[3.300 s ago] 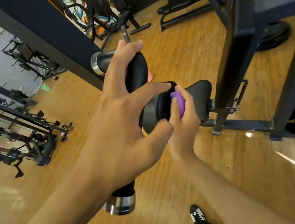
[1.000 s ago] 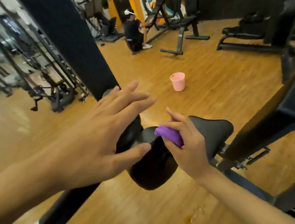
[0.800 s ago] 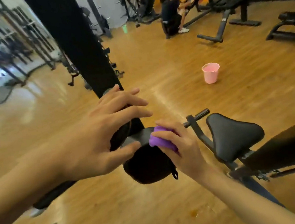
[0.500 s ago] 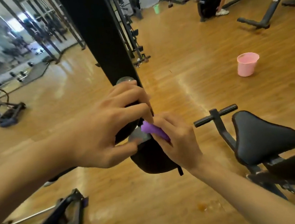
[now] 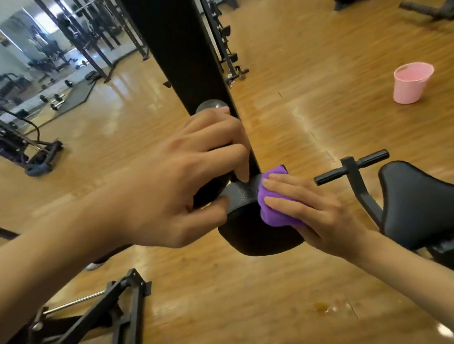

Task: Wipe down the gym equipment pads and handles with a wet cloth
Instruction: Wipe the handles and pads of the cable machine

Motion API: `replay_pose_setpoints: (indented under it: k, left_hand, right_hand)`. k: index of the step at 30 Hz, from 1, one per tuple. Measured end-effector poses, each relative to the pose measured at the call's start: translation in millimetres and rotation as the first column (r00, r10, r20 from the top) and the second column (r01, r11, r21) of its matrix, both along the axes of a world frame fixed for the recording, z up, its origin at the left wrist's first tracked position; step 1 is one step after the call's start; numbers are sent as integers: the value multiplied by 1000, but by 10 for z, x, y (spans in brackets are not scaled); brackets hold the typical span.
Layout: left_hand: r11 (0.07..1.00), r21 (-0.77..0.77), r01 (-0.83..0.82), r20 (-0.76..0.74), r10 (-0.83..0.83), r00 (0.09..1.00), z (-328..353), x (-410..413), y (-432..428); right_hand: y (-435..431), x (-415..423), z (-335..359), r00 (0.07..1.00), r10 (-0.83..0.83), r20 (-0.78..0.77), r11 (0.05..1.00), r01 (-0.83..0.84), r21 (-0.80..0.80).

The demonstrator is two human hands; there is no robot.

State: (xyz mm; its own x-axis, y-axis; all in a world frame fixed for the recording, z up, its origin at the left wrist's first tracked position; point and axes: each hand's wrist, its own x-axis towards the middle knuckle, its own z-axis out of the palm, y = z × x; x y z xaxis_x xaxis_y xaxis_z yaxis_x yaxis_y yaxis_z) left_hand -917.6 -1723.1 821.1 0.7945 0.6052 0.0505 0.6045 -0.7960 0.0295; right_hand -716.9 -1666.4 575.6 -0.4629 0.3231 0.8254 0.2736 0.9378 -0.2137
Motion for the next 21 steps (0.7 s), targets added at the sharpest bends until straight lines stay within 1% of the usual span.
replay_pose_setpoints:
  k: [2,3,4,6,8,11,13,14,16,18,19,21]
  left_hand:
    - [1000,15,4,4,-4,1000,-2,20,6]
    - [1000,11,7,8,-7,1000,-2,47,12]
    - [1000,-1,9,12,-9,1000,-1,73,17]
    - [1000,-20,14,18,-13,1000,-1,116,13]
    - [1000,-20,18,1,-18,1000,2,99,-3]
    - [1000,-27,5,-26,-5,1000,16,59,-25]
    - [1000,-31,-5,-42,4,999,32,86,-16]
    - [999,-32,-2,-56,0,998,53,111,4]
    - [999,-41,21,-112,-26,993,110,162,55]
    - [997,-42,63,-208,-71,976,168,192,117]
    - [996,-42,77,-243,-85,966,181,199,133]
    - [995,-36,93,-250,-99,963,168,215,158]
  right_hand:
    - [-57,96,-28,1000,6,-25,998,-7,-60]
    - [-40,24,64,999,22,-25,998,-23,-57]
    - [-4,-93,210,999,38,2,999,-38,-26]
    - [49,-280,451,993,75,90,992,-83,92]
    - [81,-216,358,989,94,113,984,-110,139]
    - [-36,149,-19,997,65,32,998,-64,-27]
    - [-37,136,41,996,84,-19,992,-85,-95]
    - [16,16,159,996,86,-23,993,-88,-76]
    - [98,-206,369,993,111,31,994,-111,-4]
    - [118,-213,292,993,118,24,991,-119,53]
    - [82,-138,144,994,106,-9,994,-106,36]
    - [-46,26,-168,992,31,-121,997,-39,-62]
